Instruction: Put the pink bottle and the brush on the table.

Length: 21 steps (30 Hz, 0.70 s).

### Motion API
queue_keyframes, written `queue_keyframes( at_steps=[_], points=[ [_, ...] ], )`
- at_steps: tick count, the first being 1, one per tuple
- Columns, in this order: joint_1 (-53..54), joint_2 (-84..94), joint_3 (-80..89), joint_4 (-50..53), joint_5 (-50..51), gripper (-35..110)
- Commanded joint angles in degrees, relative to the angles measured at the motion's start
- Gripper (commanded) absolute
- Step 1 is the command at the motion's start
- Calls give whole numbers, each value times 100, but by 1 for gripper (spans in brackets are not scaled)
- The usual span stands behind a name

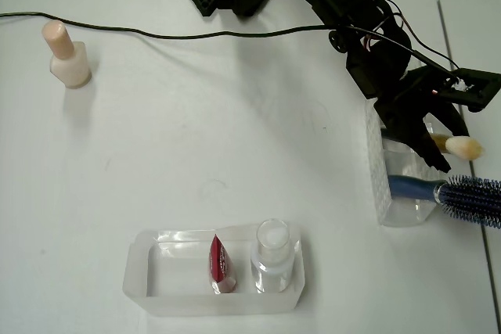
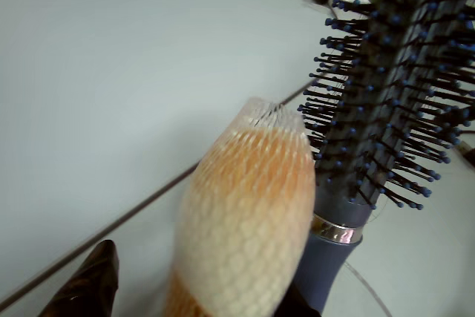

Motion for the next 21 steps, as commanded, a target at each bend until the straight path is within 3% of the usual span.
queue_keyframes(
  at_steps=[1, 21],
  points=[
    [-9, 123, -176, 97, -35, 21],
    [35, 475, 299, 281, -18, 13]
  ],
)
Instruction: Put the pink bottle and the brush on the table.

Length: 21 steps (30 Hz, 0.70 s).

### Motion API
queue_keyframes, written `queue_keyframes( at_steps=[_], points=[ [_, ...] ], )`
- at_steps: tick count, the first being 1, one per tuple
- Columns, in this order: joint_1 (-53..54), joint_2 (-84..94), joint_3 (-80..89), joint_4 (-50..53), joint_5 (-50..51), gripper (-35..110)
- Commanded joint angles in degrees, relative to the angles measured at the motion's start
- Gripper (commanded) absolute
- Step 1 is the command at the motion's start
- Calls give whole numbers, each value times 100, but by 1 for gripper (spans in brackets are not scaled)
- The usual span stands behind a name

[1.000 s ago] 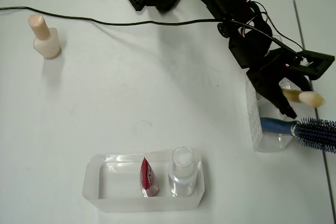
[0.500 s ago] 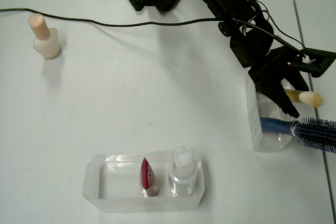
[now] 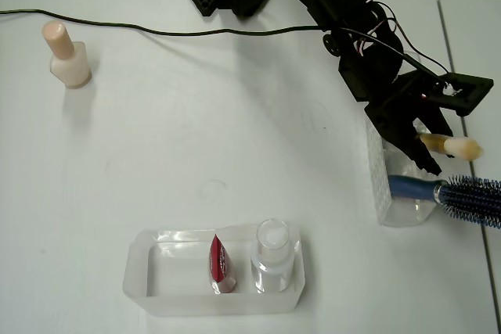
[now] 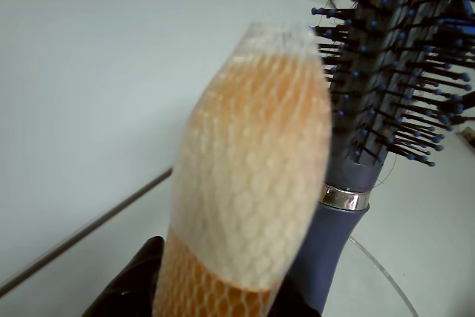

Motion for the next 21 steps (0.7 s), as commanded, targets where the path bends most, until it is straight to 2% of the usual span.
queue_keyframes(
  at_steps=[1, 10, 21],
  points=[
    [-53, 457, -79, 88, -88, 12],
    [-79, 510, -176, 246, -79, 2],
    [-79, 633, -53, 255, -79, 0]
  ],
)
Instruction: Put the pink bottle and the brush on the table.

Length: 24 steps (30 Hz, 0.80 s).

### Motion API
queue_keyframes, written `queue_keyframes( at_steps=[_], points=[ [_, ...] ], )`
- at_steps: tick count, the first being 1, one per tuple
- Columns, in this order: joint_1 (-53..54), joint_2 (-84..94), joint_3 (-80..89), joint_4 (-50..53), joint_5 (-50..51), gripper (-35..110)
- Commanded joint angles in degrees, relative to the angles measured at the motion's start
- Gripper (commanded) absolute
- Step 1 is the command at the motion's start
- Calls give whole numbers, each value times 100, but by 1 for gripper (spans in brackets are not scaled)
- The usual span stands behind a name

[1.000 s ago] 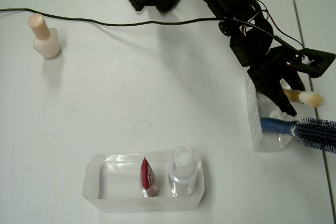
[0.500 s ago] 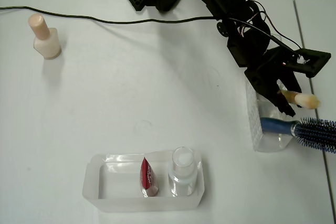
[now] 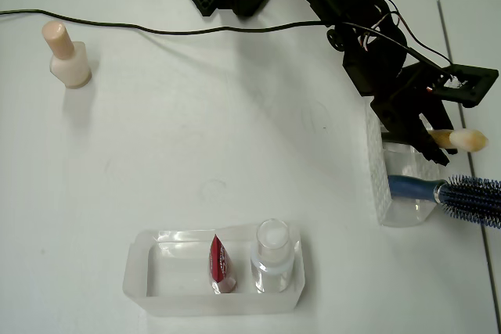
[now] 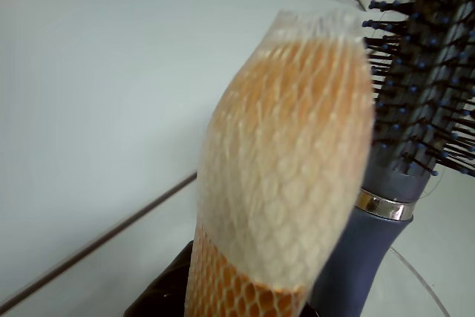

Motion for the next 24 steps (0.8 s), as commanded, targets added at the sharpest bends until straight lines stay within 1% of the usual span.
queue_keyframes(
  at_steps=[1, 12, 24],
  points=[
    [9, 536, -53, 70, -105, 0],
    [9, 826, -44, 272, 185, 0],
    [26, 1758, -62, 1002, 510, 0]
  ],
)
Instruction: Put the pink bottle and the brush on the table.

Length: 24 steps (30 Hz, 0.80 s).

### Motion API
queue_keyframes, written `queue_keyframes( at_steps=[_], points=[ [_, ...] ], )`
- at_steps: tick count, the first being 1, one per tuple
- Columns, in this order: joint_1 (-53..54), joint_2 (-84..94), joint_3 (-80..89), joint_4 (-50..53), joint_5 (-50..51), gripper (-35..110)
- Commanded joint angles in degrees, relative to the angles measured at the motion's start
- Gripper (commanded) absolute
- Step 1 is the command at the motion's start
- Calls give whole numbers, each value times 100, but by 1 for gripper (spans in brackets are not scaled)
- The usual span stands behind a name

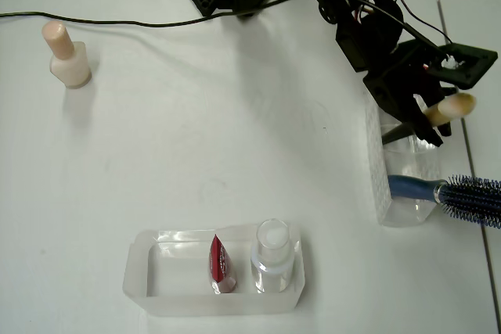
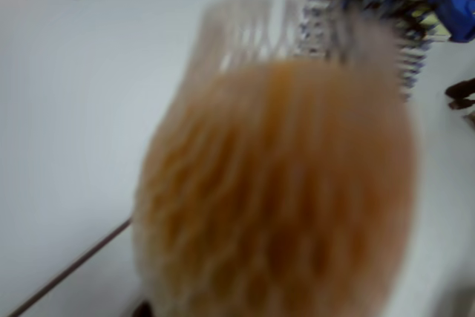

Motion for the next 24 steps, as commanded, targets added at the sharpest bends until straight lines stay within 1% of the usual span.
queue_keyframes(
  at_steps=[1, 12, 24],
  points=[
    [18, 694, -70, 264, 26, 0],
    [44, 1758, -527, 1784, 396, 0],
    [158, 2426, -1617, 3331, 624, 0]
  ],
)
